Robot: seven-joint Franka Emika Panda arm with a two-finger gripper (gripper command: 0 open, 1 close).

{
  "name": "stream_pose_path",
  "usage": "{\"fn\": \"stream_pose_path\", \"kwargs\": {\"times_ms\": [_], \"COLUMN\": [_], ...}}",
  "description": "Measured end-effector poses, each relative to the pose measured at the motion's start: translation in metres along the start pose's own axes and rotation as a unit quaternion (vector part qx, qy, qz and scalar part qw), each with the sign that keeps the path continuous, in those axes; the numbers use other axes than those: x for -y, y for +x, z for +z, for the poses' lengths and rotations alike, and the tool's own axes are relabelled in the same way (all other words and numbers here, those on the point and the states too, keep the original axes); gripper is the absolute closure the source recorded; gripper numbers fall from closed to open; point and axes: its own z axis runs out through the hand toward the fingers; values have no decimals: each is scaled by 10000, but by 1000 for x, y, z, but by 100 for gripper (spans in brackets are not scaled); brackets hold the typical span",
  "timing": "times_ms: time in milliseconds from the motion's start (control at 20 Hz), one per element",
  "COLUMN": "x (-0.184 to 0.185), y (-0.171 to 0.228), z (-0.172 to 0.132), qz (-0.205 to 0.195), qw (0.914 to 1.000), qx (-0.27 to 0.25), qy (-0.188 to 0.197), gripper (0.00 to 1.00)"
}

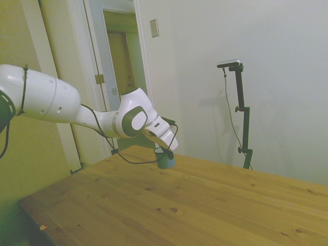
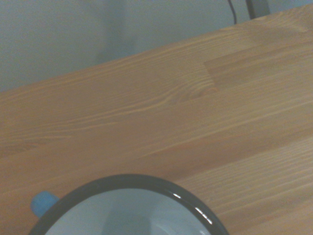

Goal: Flip the mug upright

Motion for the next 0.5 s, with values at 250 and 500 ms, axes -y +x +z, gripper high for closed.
{"fn": "stream_pose_path", "kwargs": {"times_ms": [250,500], "x": [-1,-7], "y": [-15,-24], "z": [30,51], "qz": [115,123], "qw": [9998,9997], "qx": [115,188], "qy": [70,29], "gripper": [100,100]}}
